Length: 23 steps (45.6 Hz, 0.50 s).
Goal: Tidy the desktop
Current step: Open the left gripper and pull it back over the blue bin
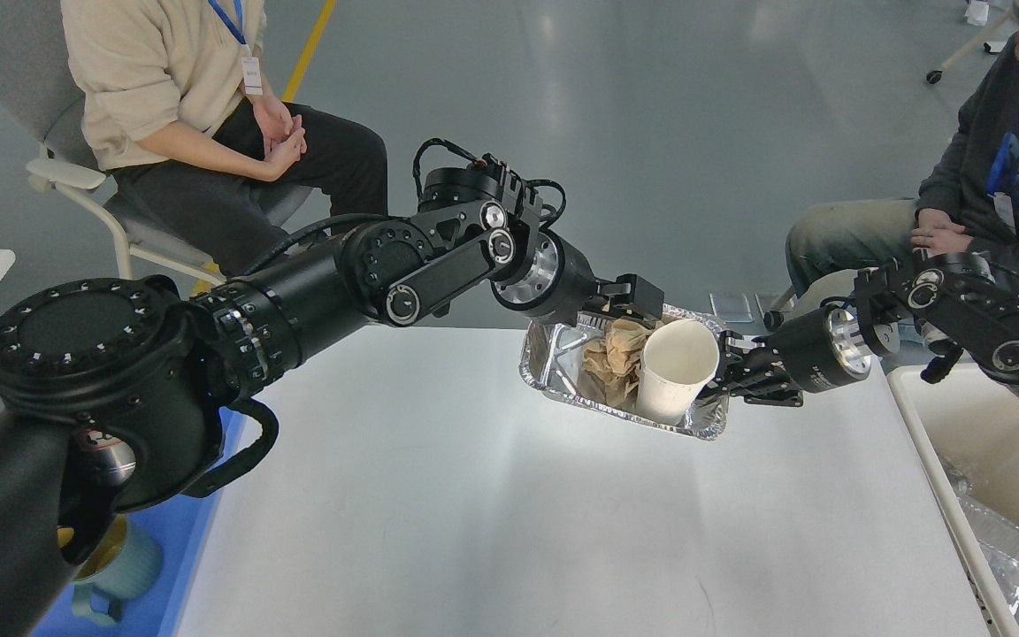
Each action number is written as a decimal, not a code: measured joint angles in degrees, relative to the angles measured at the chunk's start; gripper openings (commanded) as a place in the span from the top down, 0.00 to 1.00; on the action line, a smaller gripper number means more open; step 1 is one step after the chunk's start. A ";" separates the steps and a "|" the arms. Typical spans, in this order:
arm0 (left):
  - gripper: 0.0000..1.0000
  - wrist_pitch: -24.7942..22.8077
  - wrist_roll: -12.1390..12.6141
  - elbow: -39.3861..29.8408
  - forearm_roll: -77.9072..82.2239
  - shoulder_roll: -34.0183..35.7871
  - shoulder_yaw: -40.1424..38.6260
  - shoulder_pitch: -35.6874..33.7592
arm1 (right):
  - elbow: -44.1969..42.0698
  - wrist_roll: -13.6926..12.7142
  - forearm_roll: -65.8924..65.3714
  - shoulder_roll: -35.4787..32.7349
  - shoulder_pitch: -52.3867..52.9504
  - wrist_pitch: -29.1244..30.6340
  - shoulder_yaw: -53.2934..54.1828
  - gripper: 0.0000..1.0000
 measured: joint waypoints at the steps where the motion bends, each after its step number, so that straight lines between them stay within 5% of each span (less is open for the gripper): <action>1: 0.03 -0.19 0.00 -0.01 0.00 0.09 -0.41 -0.22 | 0.01 0.00 0.00 0.00 0.00 0.00 0.00 1.00; 23: 0.03 -1.19 1.28 -5.74 -2.28 11.18 -9.12 -0.50 | 0.44 -0.02 0.00 0.00 -0.70 0.00 0.00 1.00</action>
